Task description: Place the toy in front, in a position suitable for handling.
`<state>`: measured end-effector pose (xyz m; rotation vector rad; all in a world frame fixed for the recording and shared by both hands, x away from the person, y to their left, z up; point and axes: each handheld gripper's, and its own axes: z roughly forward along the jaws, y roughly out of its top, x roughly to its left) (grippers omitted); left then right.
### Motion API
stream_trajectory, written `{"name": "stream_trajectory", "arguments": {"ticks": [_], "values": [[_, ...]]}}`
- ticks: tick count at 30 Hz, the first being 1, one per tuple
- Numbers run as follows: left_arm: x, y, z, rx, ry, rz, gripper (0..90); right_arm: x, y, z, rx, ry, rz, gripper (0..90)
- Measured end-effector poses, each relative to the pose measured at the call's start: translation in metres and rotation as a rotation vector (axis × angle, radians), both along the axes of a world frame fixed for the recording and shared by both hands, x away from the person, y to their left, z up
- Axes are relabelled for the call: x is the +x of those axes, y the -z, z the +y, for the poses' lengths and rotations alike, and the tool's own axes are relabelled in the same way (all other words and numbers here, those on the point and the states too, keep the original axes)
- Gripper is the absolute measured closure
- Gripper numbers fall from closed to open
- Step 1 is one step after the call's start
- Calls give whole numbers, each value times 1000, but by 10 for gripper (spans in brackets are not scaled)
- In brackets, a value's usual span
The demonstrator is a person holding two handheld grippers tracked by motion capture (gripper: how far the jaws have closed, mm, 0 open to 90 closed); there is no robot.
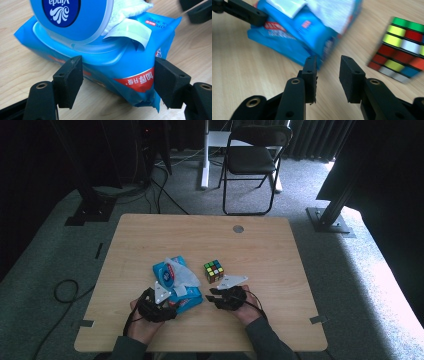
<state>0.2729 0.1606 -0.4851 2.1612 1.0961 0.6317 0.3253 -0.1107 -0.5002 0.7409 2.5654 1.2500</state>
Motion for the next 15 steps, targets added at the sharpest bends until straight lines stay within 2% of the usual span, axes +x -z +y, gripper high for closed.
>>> {"name": "stream_trajectory", "arguments": {"ticks": [2, 4, 5, 6, 9, 10, 15], "values": [[2, 0, 3, 9, -12, -3, 285, 1, 0, -5, 3, 12, 0, 661], [7, -1, 12, 31, -46, -11, 309, 3, 0, -21, 6, 51, 6, 658], [7, -1, 12, 31, -46, -11, 314, 3, 0, -21, 6, 51, 6, 658], [14, 0, 21, 40, -75, -20, 318, 4, 0, -31, 8, 72, 10, 653], [21, 0, 28, 47, -104, -23, 338, 5, 0, -43, 3, 103, 11, 651], [28, 0, 35, 54, -129, -28, 341, 6, -1, -47, 4, 112, 13, 648], [48, 1, 56, 38, -207, -28, 358, 8, -2, -60, 1, 150, 8, 632]]}}
